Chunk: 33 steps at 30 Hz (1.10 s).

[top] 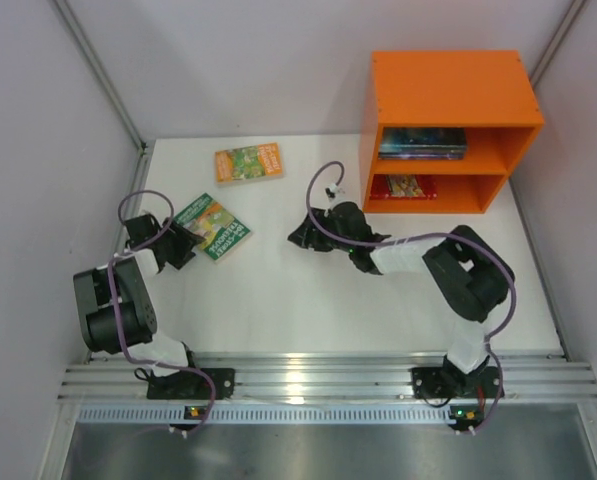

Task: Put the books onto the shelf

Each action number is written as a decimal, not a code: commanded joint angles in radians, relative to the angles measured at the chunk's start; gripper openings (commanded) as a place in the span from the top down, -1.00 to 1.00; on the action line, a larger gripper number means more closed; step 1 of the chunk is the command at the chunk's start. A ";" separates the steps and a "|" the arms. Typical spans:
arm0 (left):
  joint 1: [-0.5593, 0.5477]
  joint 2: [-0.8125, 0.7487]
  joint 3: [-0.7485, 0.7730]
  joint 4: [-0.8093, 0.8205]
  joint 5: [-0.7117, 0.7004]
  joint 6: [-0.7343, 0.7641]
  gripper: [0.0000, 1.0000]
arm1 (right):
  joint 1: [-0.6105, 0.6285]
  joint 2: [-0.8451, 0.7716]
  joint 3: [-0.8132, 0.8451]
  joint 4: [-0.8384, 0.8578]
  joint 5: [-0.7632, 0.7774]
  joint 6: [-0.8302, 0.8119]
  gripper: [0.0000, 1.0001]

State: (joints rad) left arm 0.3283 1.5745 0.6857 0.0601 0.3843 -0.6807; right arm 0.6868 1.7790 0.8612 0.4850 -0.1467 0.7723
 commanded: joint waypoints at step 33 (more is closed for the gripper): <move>-0.049 0.131 -0.175 0.293 0.125 -0.112 0.24 | 0.145 0.582 0.754 -0.345 -0.040 -0.208 0.48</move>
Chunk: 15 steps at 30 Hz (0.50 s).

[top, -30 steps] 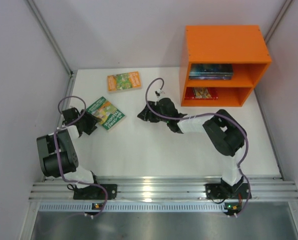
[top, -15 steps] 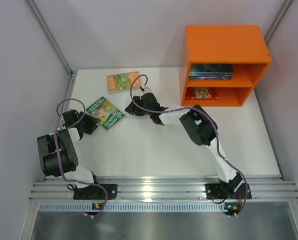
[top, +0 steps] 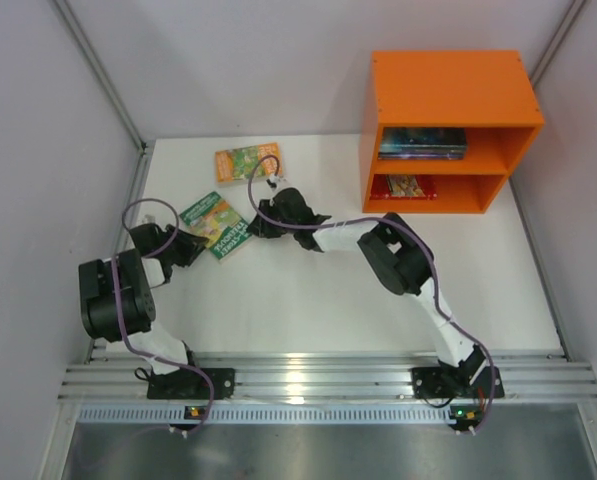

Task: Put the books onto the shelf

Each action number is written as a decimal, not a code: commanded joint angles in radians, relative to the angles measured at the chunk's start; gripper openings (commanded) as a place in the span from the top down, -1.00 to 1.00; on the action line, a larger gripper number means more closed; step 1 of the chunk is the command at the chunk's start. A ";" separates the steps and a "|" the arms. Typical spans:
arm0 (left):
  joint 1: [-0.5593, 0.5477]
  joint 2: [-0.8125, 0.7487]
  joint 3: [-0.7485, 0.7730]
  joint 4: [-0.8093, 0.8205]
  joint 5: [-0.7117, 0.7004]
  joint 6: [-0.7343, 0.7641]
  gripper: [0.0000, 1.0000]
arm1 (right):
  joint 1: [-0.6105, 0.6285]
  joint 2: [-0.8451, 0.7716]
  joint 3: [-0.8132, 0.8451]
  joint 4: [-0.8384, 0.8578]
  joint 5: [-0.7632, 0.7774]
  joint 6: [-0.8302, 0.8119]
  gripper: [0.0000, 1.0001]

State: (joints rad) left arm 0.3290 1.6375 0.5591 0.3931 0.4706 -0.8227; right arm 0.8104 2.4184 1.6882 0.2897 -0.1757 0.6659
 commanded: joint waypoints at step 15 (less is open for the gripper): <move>-0.418 -0.212 -0.151 -0.206 0.160 0.106 0.23 | 0.035 -0.617 -0.869 -0.110 0.094 -0.152 0.64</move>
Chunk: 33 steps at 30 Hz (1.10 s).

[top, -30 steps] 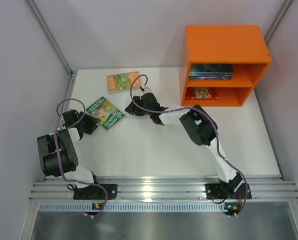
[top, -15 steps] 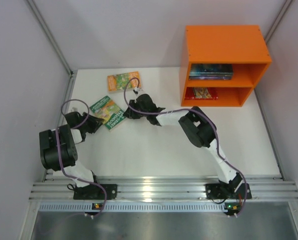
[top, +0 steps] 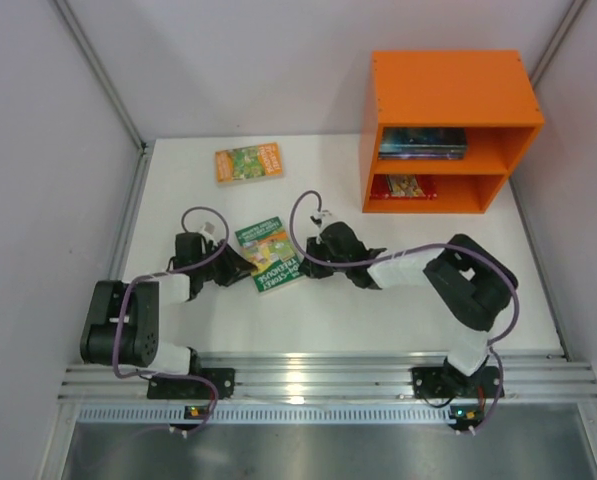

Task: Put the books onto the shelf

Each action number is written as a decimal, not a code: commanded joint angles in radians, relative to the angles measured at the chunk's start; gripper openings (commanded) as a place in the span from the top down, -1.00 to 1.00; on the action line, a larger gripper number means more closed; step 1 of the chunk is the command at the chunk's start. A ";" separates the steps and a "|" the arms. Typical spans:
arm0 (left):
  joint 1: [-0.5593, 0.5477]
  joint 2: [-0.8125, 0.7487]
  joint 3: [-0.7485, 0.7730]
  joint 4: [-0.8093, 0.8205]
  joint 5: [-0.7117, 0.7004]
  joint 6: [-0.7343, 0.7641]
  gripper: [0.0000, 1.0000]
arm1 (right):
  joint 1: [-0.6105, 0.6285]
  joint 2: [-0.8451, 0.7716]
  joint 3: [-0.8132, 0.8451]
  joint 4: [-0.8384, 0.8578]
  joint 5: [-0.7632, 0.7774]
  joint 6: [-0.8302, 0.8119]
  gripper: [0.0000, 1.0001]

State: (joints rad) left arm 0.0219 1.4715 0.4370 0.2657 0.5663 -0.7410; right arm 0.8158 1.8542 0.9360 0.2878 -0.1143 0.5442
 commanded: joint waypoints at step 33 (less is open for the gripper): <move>-0.427 -0.208 -0.084 -0.152 -0.126 -0.021 -0.08 | 0.103 -0.782 -0.527 -0.276 0.295 0.174 -0.04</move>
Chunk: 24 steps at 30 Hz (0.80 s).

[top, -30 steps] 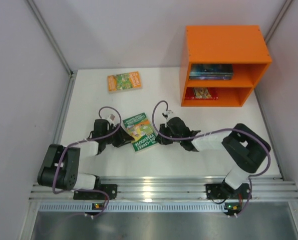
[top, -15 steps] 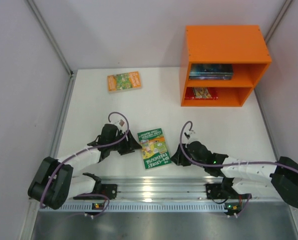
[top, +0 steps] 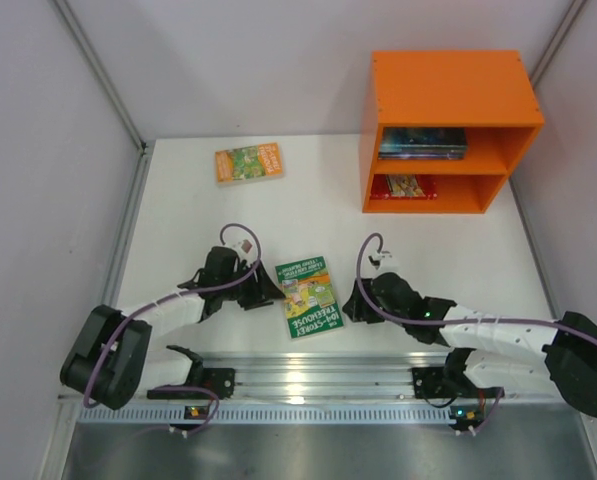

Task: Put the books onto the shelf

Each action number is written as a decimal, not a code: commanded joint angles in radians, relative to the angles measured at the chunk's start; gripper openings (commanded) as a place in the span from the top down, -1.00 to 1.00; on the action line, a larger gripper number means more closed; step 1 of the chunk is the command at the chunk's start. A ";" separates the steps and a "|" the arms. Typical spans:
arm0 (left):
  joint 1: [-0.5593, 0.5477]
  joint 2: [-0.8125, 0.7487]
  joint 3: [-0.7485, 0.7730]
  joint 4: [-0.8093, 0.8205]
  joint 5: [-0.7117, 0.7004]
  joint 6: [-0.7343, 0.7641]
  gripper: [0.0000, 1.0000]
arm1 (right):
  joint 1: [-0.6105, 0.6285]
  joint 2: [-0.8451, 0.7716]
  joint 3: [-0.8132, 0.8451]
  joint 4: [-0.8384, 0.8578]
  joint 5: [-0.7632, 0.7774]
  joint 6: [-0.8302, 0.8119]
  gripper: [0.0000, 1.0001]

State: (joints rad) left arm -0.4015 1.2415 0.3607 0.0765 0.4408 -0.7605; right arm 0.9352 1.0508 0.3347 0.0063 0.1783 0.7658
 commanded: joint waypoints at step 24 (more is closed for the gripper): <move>0.047 0.593 0.020 0.382 0.165 -0.040 1.00 | -0.119 0.241 0.033 0.230 -0.120 0.094 -0.42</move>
State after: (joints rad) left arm -0.3614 1.7054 0.4450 0.5194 0.7727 -0.8486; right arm 0.8532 1.2343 0.3485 0.2249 0.0677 0.7994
